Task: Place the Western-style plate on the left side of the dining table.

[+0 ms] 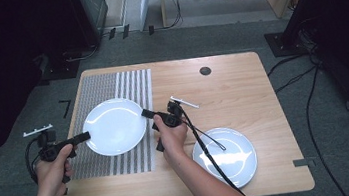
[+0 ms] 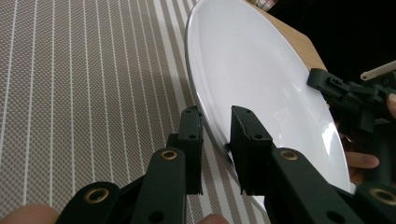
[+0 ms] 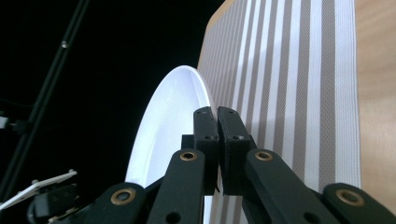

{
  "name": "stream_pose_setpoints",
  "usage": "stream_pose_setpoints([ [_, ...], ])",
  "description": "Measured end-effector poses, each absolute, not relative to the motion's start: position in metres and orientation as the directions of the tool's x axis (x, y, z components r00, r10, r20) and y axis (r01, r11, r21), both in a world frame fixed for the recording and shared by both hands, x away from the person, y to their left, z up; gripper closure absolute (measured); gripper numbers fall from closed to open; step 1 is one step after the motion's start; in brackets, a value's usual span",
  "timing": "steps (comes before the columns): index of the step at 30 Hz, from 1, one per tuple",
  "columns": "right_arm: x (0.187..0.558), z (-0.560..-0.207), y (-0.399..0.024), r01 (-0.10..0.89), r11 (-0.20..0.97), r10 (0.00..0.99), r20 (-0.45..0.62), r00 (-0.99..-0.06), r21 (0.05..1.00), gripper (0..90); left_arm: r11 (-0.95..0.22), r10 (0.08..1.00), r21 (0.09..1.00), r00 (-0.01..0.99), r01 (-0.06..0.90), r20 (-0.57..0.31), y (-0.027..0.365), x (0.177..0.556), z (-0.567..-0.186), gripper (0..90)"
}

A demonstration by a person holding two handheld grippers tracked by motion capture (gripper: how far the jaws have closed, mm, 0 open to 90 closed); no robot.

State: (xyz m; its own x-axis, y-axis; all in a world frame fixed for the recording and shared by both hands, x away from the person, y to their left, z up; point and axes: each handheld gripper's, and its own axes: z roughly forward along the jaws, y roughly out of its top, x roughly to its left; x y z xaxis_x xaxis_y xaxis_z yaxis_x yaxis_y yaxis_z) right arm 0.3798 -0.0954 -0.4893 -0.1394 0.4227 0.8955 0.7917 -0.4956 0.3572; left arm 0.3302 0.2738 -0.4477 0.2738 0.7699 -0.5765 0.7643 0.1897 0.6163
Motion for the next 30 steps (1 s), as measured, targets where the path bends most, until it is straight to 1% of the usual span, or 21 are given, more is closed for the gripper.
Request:
stream_pose_setpoints([
  [3,0.392,-0.496,-0.091,0.785,-0.5,0.443,0.887,-0.131,0.365,89.0,0.203,0.779,0.601,0.244,0.773,-0.577,0.275,0.345,-0.455,75.6],
  [5,0.396,-0.498,-0.088,0.784,-0.508,0.441,0.89,-0.119,0.356,89.0,0.212,0.782,0.595,0.23,0.776,-0.579,0.276,0.35,-0.457,75.7],
  [6,0.405,-0.505,-0.084,0.785,-0.516,0.443,0.891,-0.097,0.342,89.0,0.214,0.791,0.585,0.213,0.782,-0.574,0.278,0.359,-0.462,75.7],
  [8,0.408,-0.508,-0.082,0.785,-0.518,0.446,0.89,-0.091,0.34,89.0,0.22,0.799,0.58,0.196,0.784,-0.568,0.278,0.364,-0.464,75.7],
  [9,0.417,-0.516,-0.079,0.795,-0.52,0.44,0.896,-0.063,0.311,89.0,0.219,0.804,0.57,0.184,0.792,-0.566,0.279,0.372,-0.468,75.4],
  [10,0.419,-0.518,-0.079,0.798,-0.525,0.43,0.901,-0.053,0.297,89.0,0.219,0.804,0.57,0.184,0.792,-0.566,0.279,0.372,-0.468,75.5],
  [13,0.43,-0.525,-0.078,0.801,-0.533,0.43,0.903,-0.021,0.272,89.0,0.227,0.809,0.546,0.156,0.806,-0.566,0.277,0.389,-0.477,75.4],
  [18,0.439,-0.531,-0.072,0.772,-0.551,0.497,0.868,-0.001,0.317,88.9,0.247,0.817,0.528,0.119,0.813,-0.565,0.274,0.405,-0.484,75.7],
  [19,0.44,-0.532,-0.07,0.765,-0.556,0.504,0.864,0.0,0.325,88.9,0.265,0.818,0.52,0.096,0.812,-0.567,0.273,0.411,-0.486,75.9],
  [22,0.442,-0.536,-0.067,0.75,-0.569,0.517,0.856,0.006,0.338,88.9,0.281,0.824,0.517,0.073,0.808,-0.562,0.272,0.42,-0.489,75.9],
  [26,0.444,-0.537,-0.062,0.726,-0.573,0.548,0.837,-0.006,0.38,88.7,0.279,0.859,0.506,0.023,0.816,-0.511,0.265,0.43,-0.493,75.2],
  [30,0.447,-0.539,-0.059,0.724,-0.559,0.582,0.813,-0.005,0.404,88.4,0.304,0.859,0.488,-0.015,0.818,-0.511,0.263,0.437,-0.499,75.3],
])
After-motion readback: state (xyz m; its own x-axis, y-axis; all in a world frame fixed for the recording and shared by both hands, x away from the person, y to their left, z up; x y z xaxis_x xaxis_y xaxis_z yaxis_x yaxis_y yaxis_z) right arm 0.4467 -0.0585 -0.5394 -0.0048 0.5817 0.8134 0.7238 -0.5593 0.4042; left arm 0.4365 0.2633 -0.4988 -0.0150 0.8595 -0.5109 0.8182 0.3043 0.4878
